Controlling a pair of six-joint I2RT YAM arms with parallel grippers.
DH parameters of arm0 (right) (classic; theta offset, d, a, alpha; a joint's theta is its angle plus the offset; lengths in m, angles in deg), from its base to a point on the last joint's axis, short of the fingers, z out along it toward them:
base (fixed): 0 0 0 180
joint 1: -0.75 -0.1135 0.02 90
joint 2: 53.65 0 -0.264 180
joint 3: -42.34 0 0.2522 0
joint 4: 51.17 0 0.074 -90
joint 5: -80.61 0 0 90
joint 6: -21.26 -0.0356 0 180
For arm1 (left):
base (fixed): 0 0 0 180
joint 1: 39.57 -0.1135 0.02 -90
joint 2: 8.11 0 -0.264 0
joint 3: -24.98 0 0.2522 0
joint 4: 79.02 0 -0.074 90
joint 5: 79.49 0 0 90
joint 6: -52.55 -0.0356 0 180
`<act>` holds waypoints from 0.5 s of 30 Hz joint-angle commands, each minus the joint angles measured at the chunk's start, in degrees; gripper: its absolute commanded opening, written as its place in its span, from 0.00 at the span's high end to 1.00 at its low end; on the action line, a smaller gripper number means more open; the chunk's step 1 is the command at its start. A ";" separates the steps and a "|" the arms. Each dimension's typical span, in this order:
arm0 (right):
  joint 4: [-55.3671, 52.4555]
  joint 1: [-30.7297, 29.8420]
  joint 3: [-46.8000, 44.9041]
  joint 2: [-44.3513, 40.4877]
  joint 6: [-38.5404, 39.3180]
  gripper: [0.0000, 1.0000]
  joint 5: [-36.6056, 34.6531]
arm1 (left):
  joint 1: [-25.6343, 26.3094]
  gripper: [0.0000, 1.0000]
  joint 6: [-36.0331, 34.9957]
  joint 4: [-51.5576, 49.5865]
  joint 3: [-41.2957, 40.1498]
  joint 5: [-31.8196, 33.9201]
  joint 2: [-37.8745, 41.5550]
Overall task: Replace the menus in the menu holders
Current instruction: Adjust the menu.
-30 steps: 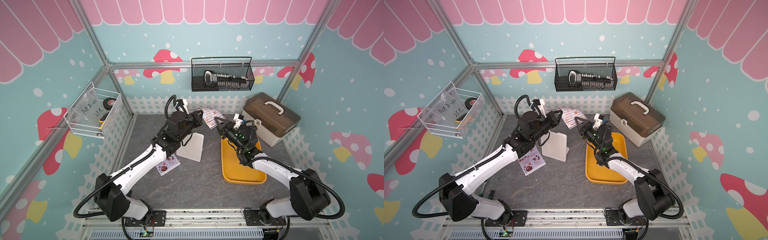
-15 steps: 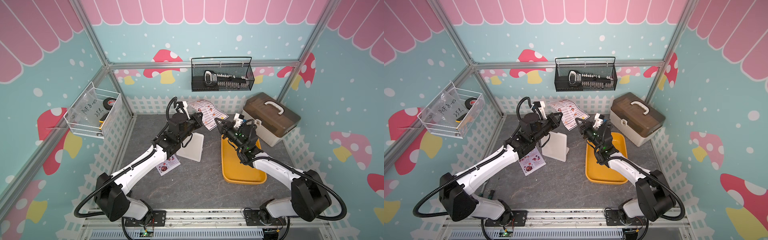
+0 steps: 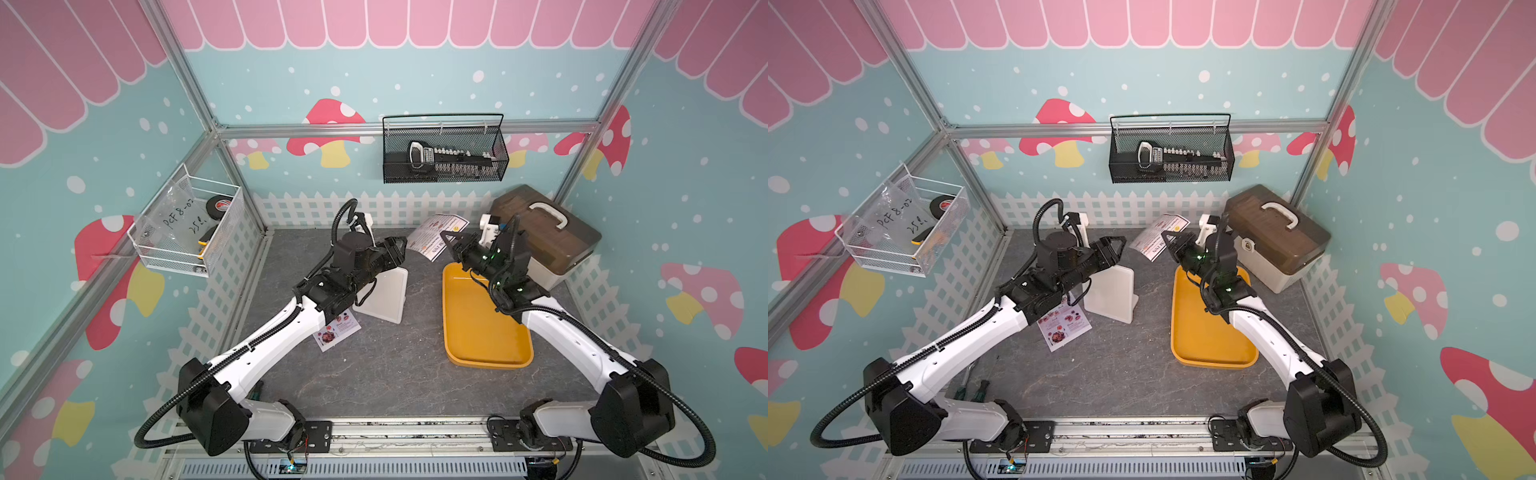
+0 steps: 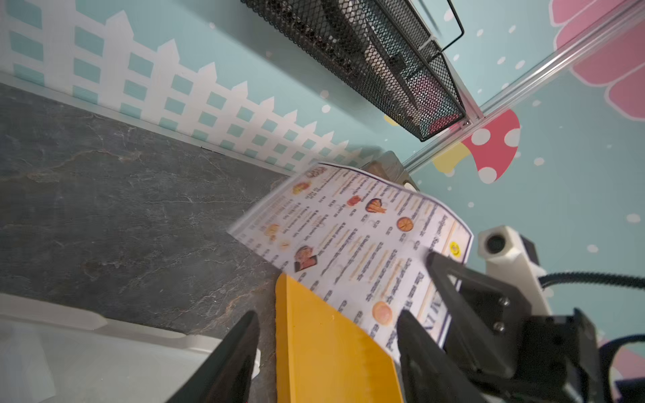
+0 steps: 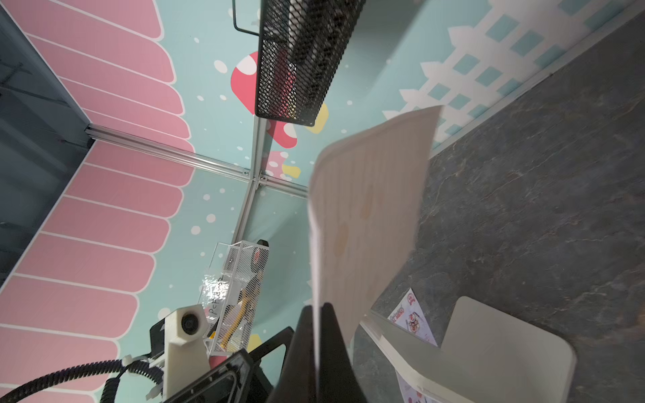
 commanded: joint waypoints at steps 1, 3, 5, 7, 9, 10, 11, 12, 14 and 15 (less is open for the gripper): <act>-25.41 2.30 10.49 -2.63 21.71 1.00 2.32 | -0.26 0.35 -9.56 -11.73 5.40 -1.46 1.83; -38.46 3.01 17.61 -1.30 31.93 1.00 2.17 | -0.73 0.33 -15.47 -14.81 7.92 -1.72 2.06; -46.57 3.32 22.10 0.27 38.83 1.00 2.83 | -1.98 0.33 -22.37 -18.12 11.58 -6.26 0.72; -52.90 3.33 25.05 1.36 44.02 1.00 2.13 | -2.06 0.33 -30.41 -22.97 17.33 -10.42 -1.78; -58.86 3.33 27.15 2.34 48.89 1.00 2.88 | -2.12 0.31 -39.70 -28.17 22.06 -14.68 -4.58; -61.16 3.25 27.72 2.73 50.89 1.00 3.42 | -2.10 0.30 -43.45 -29.78 23.42 -16.19 -5.34; -64.02 3.09 28.43 3.25 53.34 1.00 4.04 | -2.12 0.30 -48.14 -31.69 24.78 -17.97 -6.03; -66.83 2.78 29.07 3.52 55.34 1.00 3.89 | -2.28 0.29 -51.94 -32.67 25.54 -19.37 -6.35; -71.42 1.58 29.86 3.49 58.93 1.00 1.46 | -2.70 0.27 -58.22 -34.83 27.32 -22.27 -7.25; -73.40 0.95 30.13 3.42 60.44 1.00 -0.65 | -2.75 0.26 -61.14 -36.31 28.47 -23.87 -8.01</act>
